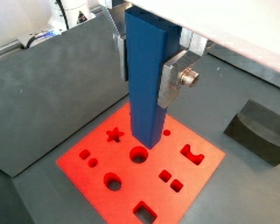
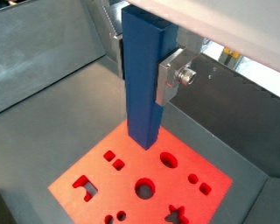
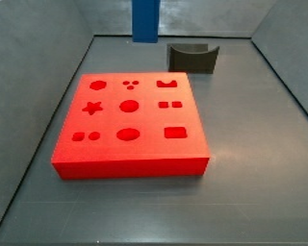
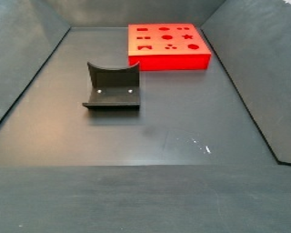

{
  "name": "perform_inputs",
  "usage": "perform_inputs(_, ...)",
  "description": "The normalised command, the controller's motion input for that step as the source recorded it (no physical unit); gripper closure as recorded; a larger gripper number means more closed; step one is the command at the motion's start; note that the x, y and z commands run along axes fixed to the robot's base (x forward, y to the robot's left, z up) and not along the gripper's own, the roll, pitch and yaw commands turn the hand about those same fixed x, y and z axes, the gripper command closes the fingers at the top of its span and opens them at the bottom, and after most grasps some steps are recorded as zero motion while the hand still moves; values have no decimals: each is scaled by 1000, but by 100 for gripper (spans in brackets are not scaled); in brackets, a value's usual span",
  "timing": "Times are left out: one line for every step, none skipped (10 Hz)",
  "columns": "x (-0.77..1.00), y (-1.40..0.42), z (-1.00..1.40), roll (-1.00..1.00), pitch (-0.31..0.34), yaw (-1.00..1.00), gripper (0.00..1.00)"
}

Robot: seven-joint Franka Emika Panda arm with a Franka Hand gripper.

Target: Insert the rectangle object.

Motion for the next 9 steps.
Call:
perform_inputs(0, -60, 0, 0, 0, 6, 100)
perform_inputs(0, -446, -109, 51, -17, 114, 100)
perform_inputs(43, -860, -263, 137, -6, 91, 100)
perform_inputs(143, -929, -286, 150, 0, 6, 100)
perform_inputs(263, -934, -277, 173, 0, 0, 100)
perform_inputs(446, -863, -237, 219, 1, 0, 100)
perform_inputs(740, -480, 0, 341, 139, 0, 100)
perform_inputs(903, -100, 389, 414, 127, 0, 100)
perform_inputs(957, 0, 529, 363, 113, 0, 100)
